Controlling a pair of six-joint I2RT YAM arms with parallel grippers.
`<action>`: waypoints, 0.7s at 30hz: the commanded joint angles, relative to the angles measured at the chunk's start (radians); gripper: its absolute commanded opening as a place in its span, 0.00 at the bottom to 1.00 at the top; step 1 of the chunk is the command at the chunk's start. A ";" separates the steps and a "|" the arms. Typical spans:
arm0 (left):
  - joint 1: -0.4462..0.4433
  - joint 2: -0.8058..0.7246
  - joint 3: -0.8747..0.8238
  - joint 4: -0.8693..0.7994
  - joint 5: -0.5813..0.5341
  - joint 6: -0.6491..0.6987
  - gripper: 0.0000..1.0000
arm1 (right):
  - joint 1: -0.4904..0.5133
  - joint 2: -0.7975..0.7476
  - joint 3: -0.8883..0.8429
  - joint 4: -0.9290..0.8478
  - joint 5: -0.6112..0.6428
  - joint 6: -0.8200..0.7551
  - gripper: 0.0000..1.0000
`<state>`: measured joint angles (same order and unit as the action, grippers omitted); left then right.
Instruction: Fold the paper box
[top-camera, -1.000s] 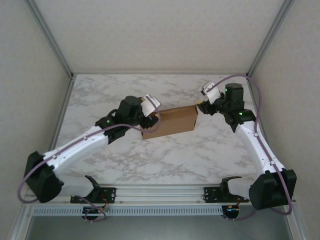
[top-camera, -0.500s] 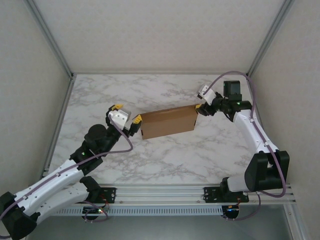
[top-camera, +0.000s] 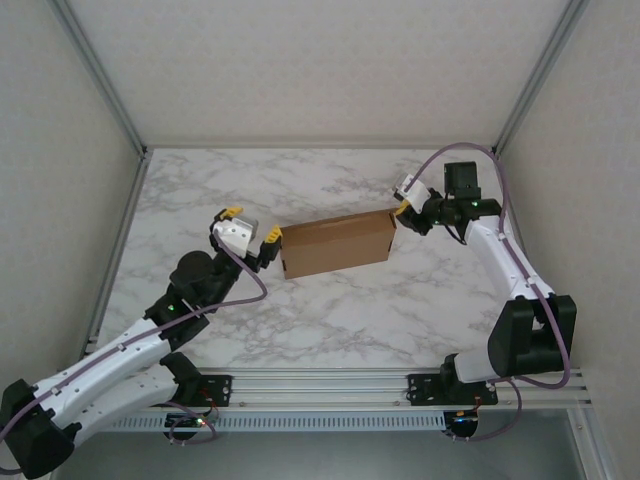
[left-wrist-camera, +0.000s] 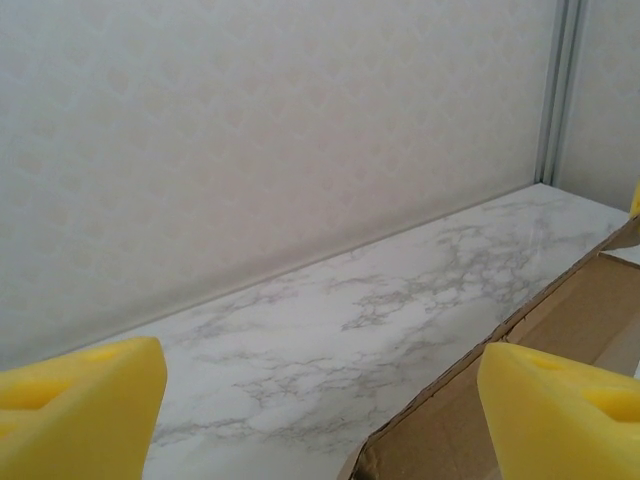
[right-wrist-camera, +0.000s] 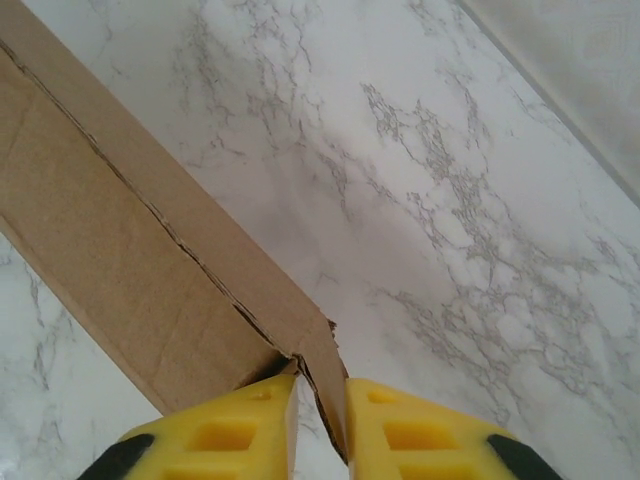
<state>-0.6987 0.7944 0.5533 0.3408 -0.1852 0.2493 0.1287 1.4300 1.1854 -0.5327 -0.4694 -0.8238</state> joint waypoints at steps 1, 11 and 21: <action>0.002 0.022 0.011 0.041 -0.028 -0.053 0.81 | -0.003 0.010 0.055 -0.045 -0.018 0.053 0.09; 0.111 0.178 0.189 -0.048 -0.100 -0.316 0.84 | 0.030 -0.019 0.027 -0.043 0.005 0.107 0.05; 0.309 0.381 0.336 -0.084 0.048 -0.651 0.84 | 0.043 0.004 0.036 -0.041 0.025 0.133 0.08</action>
<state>-0.4561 1.1069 0.8658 0.2798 -0.2321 -0.2359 0.1646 1.4326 1.2087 -0.5629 -0.4557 -0.7090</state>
